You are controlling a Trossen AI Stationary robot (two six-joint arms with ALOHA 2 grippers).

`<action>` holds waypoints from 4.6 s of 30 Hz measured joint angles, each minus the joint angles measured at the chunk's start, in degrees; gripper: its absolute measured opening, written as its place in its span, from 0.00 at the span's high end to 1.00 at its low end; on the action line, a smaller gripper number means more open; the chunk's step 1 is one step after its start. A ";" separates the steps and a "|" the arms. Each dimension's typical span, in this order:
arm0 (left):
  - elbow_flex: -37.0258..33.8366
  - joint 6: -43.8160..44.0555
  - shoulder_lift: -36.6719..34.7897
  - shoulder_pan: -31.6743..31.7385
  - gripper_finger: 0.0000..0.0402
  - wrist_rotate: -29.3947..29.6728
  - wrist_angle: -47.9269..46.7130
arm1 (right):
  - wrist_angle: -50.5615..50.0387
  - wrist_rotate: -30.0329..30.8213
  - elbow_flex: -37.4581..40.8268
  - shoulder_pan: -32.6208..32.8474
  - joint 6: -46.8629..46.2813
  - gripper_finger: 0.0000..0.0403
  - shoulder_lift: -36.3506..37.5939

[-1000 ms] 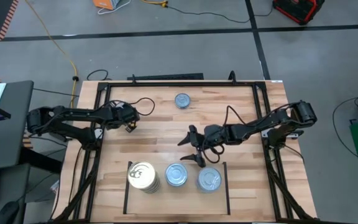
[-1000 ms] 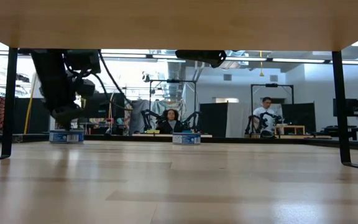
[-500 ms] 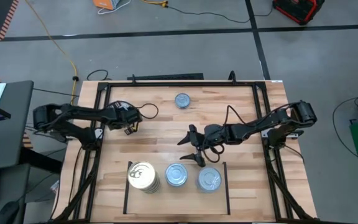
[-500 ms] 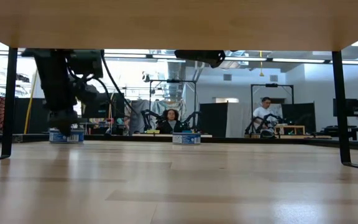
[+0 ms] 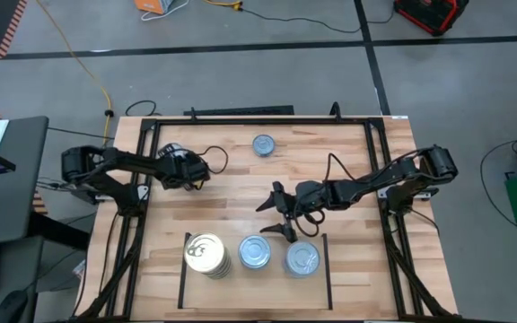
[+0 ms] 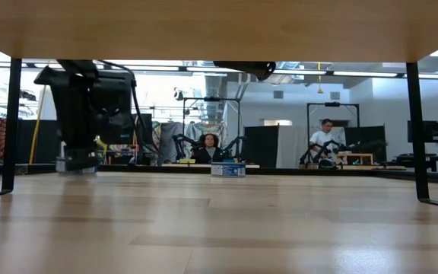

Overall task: Stack canned seafood by type on shelf
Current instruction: Put the left blue tuna can on the top of the left stacked tuna cans on the shelf

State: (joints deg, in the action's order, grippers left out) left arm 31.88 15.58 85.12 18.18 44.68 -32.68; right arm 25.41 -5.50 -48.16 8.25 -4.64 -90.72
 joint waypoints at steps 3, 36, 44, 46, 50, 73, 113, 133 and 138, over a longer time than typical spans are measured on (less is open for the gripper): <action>-0.01 2.87 -0.52 -1.23 0.98 -4.01 -0.62 | 0.25 0.00 0.00 0.00 0.00 0.18 0.00; -3.15 -1.66 -23.61 -0.23 0.89 -6.93 16.96 | -12.71 1.19 0.07 -6.72 3.32 0.18 1.87; -3.15 0.54 -21.72 9.87 0.92 -18.74 14.69 | -15.89 1.11 0.04 -11.29 6.62 0.18 6.92; -3.15 0.72 -20.76 11.13 0.94 -18.80 13.56 | -16.48 1.07 0.04 -11.91 6.36 0.18 7.51; -3.15 0.79 -18.98 11.86 0.97 -18.87 12.66 | -16.52 1.05 0.04 -11.03 6.25 0.18 7.52; -3.17 -0.36 -18.71 15.78 0.93 -27.03 20.87 | -15.97 2.65 0.04 -5.88 4.63 0.18 7.52; -10.86 4.45 -18.53 23.53 1.00 -35.95 27.53 | -12.83 2.75 0.04 -1.90 4.12 0.18 7.48; -11.19 0.27 -28.51 24.72 1.00 -33.78 15.58 | -12.69 2.75 0.04 -2.52 3.08 0.18 7.48; -11.15 1.09 -34.51 21.83 1.00 -30.88 12.56 | -12.54 2.75 0.04 -3.19 3.15 0.18 7.48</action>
State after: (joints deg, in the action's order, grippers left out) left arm 20.73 16.67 50.61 40.00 13.80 -20.12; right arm 12.87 -2.74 -48.12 5.06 -1.50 -83.24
